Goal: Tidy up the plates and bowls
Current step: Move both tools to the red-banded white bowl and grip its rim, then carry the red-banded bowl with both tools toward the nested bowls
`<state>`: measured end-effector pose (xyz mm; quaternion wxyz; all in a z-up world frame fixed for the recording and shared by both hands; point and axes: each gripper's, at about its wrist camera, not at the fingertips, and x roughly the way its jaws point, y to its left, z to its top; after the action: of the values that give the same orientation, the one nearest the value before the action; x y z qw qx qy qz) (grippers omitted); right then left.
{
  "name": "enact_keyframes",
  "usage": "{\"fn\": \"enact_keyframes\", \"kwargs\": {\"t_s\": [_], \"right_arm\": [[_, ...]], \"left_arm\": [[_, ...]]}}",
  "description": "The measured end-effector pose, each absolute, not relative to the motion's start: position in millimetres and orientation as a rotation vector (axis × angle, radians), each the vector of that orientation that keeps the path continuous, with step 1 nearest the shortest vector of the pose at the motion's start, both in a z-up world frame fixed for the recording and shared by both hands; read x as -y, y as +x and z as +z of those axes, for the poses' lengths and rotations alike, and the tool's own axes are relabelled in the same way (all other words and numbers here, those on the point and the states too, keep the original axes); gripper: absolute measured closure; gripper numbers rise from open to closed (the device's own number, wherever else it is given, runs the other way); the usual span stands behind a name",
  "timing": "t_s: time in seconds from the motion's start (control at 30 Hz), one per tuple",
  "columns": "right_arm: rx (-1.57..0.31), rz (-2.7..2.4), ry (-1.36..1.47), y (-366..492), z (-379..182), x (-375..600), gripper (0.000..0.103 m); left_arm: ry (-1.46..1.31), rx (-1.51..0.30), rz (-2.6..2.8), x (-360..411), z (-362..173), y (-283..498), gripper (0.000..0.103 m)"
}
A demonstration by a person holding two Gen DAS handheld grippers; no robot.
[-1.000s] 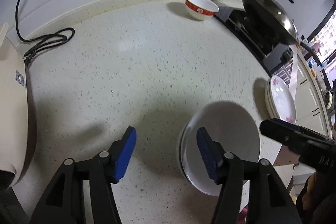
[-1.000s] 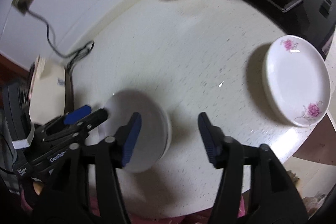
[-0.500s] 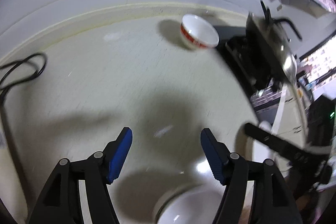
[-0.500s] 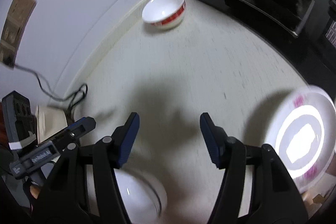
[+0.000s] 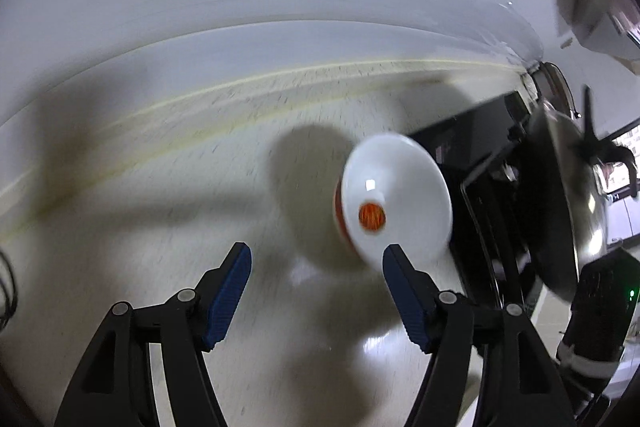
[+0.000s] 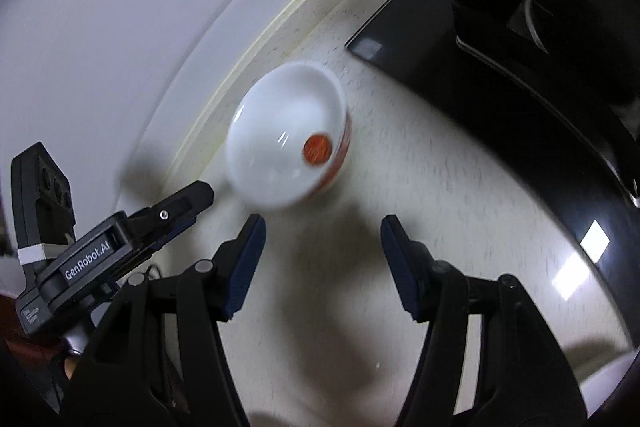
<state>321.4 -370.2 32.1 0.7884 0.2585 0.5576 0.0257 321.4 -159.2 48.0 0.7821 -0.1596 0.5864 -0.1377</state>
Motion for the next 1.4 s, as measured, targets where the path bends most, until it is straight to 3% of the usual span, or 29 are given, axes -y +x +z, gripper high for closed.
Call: {"fn": "enact_keyframes", "kwargs": {"t_s": [0.37, 0.43, 0.5, 0.53, 0.57, 0.83, 1.4], "right_arm": [[-1.242, 0.042, 0.556, 369, 2, 370, 0.04], [-1.255, 0.049, 0.507, 373, -1, 363, 0.043], [-1.254, 0.06, 0.455, 377, -4, 359, 0.069], [-1.238, 0.061, 0.422, 376, -3, 356, 0.071], [-1.223, 0.06, 0.411, 376, -1, 353, 0.073], [-1.228, 0.048, 0.412, 356, 0, 352, 0.079], [-1.222, 0.095, 0.395, 272, 65, 334, 0.079]], "left_arm": [[-0.311, -1.278, -0.244, 181, 9, 375, 0.035], [-0.285, -1.267, -0.264, 188, 7, 378, 0.044], [-0.254, -1.265, -0.294, 197, 5, 377, 0.066], [-0.246, -1.263, -0.302, 200, 4, 376, 0.073], [-0.239, -1.254, -0.315, 202, 5, 374, 0.088], [-0.152, -1.207, -0.349, 206, 21, 349, 0.091], [-0.079, -1.156, -0.371, 195, 95, 263, 0.091]]}}
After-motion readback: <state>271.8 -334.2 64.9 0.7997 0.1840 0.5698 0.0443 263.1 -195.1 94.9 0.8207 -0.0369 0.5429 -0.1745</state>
